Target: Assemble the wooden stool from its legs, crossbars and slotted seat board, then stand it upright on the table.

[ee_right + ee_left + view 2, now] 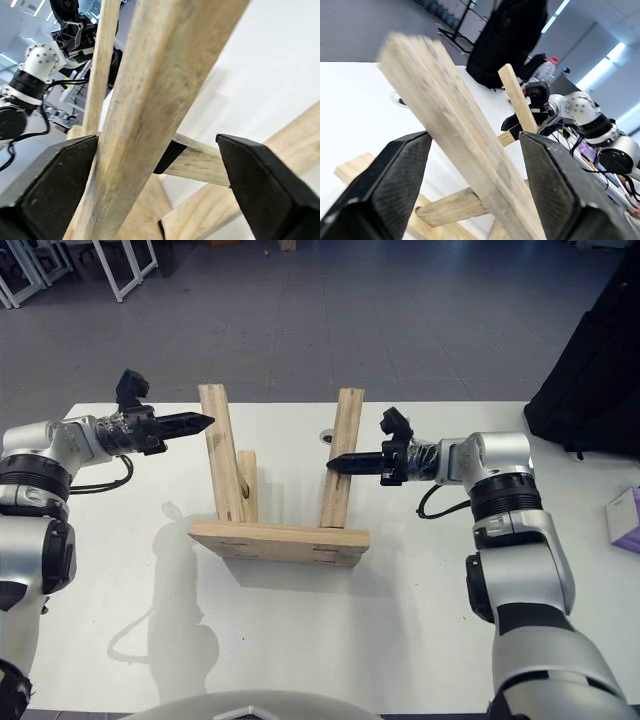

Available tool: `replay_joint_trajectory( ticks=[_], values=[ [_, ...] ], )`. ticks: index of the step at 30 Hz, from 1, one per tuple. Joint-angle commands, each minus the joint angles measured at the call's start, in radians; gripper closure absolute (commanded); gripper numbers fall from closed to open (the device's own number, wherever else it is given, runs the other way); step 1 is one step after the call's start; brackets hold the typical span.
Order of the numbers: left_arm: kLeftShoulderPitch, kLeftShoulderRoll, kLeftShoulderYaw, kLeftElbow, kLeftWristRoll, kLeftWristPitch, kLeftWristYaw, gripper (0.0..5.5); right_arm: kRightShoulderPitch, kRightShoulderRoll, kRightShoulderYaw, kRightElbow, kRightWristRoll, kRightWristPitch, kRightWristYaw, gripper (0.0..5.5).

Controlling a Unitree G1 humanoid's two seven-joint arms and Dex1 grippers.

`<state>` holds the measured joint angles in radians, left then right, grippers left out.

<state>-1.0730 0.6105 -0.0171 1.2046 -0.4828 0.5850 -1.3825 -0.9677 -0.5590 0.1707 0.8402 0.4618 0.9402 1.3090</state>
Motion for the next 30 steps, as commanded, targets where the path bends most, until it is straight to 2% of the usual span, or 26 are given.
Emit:
replay_joint_trajectory(
  ticks=[1,5,7,8,10,12,15,21,25,30],
  values=[
    [-0.034,0.041,0.079,0.038,0.024,-0.017,0.012,2.33,-0.051,-0.035,-0.053,0.105,-0.049,-0.089,-0.008,0.74],
    [0.026,0.099,0.134,0.013,0.043,-0.043,-0.008,2.33,-0.053,-0.088,-0.114,0.139,-0.067,-0.131,-0.009,0.74],
    [0.122,0.155,0.123,-0.09,0.073,-0.066,-0.027,2.33,-0.002,-0.138,-0.134,0.075,-0.079,-0.141,-0.01,0.74],
    [0.211,0.189,0.123,-0.209,0.074,-0.05,-0.032,2.33,0.071,-0.168,-0.153,-0.008,-0.081,-0.162,-0.024,0.74],
    [0.477,0.244,0.148,-0.589,0.066,-0.018,0.017,2.33,0.341,-0.214,-0.197,-0.303,-0.14,-0.33,-0.138,0.74],
    [0.747,0.241,0.168,-0.883,0.117,-0.181,0.068,2.33,0.587,-0.282,-0.166,-0.595,-0.128,-0.333,-0.089,0.74],
    [0.952,0.258,0.148,-1.046,0.155,-0.314,0.032,2.33,0.73,-0.296,-0.184,-0.784,-0.089,-0.315,-0.073,0.74],
    [1.02,0.23,0.106,-1.223,0.158,-0.353,0.052,2.33,0.795,-0.271,-0.112,-0.948,-0.125,-0.31,-0.121,0.74],
    [0.952,0.183,0.03,-1.198,0.203,-0.398,0.08,2.33,0.774,-0.237,-0.056,-0.999,-0.109,-0.294,-0.136,0.74],
    [0.84,0.133,-0.077,-1.158,0.196,-0.362,0.048,2.33,0.692,-0.186,0.005,-0.969,-0.117,-0.286,-0.154,0.74]
  ],
)
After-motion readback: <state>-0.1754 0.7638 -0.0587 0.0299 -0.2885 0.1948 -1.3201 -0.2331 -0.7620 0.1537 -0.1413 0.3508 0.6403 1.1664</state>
